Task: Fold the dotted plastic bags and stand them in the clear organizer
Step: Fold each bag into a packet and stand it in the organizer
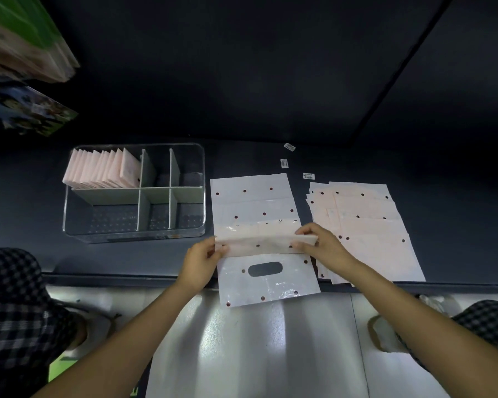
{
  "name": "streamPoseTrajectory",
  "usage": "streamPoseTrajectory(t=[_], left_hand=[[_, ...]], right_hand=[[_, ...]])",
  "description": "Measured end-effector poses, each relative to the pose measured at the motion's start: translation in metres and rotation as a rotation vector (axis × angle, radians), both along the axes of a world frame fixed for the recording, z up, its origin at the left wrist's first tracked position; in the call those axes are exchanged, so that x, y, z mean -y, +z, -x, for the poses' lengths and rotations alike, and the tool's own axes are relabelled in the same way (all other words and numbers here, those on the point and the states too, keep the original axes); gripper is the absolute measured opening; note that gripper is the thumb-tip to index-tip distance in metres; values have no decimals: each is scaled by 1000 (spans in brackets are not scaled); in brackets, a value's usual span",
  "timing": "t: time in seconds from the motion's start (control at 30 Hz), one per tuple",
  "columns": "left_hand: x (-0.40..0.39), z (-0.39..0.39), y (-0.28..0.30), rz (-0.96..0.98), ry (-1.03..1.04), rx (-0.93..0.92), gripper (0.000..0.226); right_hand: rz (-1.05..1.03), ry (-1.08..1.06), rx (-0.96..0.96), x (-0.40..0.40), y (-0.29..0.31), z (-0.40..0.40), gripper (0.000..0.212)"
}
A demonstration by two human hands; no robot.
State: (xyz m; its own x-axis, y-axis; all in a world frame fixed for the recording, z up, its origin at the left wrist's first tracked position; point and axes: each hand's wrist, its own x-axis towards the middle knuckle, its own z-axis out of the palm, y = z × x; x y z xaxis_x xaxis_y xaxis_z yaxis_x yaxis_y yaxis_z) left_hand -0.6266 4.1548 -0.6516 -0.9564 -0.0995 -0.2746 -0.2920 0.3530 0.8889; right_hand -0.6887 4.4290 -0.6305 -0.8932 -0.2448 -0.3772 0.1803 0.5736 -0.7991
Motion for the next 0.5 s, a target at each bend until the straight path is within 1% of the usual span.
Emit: streamPoseTrajectory(t=[0.07, 0.1, 0.17, 0.23, 0.27, 0.3, 0.37, 0.43, 0.5], left_hand=[[-7, 3, 5, -55, 95, -10, 20], [-12, 3, 6, -28, 133, -26, 24], [-23, -3, 8, 108, 196, -77, 43], [-37, -15, 8, 248, 240, -191, 60], [-44, -21, 8, 312, 217, -256, 63], [-50, -25, 7, 376, 151, -309, 64], [-57, -29, 1, 513, -81, -357, 63], [-56, -27, -7, 677, -318, -318, 65], [-53, -22, -16, 829, -455, -222, 69]], right_hand=[[10, -143, -3, 7, -4, 7, 34], [14, -203, 7, 11, -6, 10, 40], [-15, -270, 14, 20, -11, 16, 49], [-60, -281, -5, 28, -17, 21, 53], [-77, -284, -18, 31, -20, 23, 53], [-95, -285, -31, 34, -22, 25, 54], [-124, -272, -53, 38, -25, 27, 55], [-171, -258, -98, 44, -26, 26, 57], [-316, -244, -264, 48, -25, 20, 61]])
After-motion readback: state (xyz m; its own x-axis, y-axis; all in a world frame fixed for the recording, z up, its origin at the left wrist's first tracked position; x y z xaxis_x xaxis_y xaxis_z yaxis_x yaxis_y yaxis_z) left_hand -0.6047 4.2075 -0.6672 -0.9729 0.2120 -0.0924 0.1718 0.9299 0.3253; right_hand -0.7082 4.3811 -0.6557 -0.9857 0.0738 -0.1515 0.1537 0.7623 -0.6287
